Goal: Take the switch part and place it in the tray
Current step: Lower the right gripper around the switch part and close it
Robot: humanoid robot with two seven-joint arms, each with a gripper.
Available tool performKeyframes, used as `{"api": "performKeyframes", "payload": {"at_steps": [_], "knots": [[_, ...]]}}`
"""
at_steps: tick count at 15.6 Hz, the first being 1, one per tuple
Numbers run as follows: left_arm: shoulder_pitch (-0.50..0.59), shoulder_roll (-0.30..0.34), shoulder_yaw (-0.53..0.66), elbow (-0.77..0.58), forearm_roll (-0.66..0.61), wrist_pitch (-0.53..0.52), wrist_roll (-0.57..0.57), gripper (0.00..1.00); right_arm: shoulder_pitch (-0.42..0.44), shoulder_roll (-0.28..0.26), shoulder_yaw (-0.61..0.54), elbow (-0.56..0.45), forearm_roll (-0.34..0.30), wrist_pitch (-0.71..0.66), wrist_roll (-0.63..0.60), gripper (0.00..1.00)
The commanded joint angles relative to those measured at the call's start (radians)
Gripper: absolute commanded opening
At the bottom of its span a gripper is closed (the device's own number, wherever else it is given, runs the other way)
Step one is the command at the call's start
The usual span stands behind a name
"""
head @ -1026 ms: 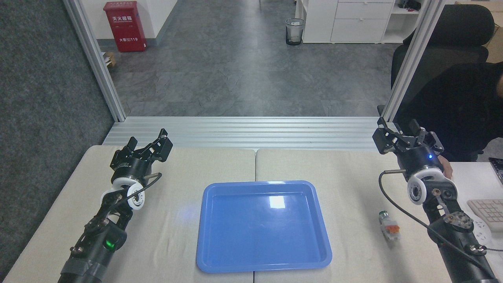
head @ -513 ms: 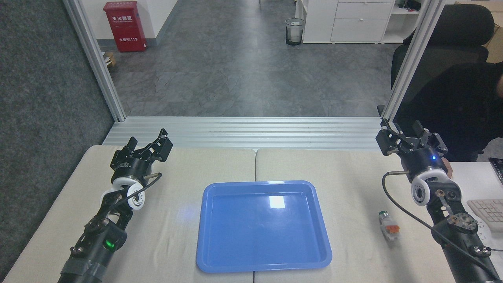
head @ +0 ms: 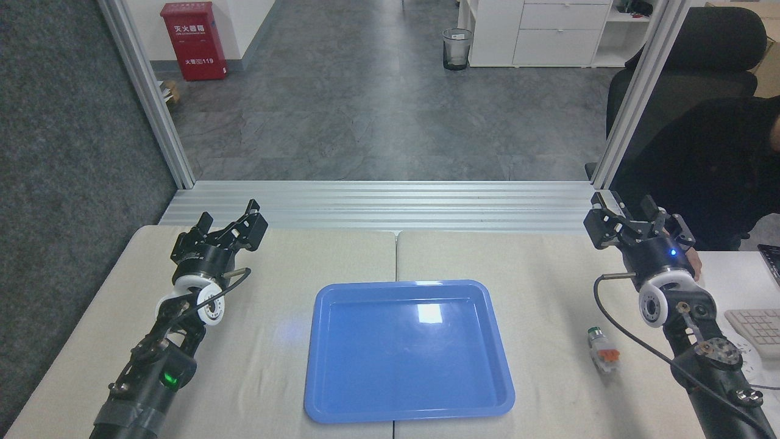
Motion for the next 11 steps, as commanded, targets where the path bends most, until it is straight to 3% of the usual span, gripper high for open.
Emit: {"api": "performKeyframes", "payload": {"at_steps": [1, 4, 11], "knots": [[0.0, 0.0, 0.0, 0.0, 0.0, 0.0, -0.001, 1.0, 0.196, -0.057, -0.011, -0.063, 0.002, 0.004, -0.003, 0.88], [0.0, 0.0, 0.0, 0.0, 0.0, 0.0, -0.001, 1.0, 0.307, -0.092, -0.011, -0.05, 0.001, 0.008, -0.003, 0.88], [0.0, 0.0, 0.0, 0.0, 0.0, 0.0, -0.001, 1.0, 0.454, -0.009, 0.014, -0.039, -0.008, -0.011, -0.043, 0.88]]}}
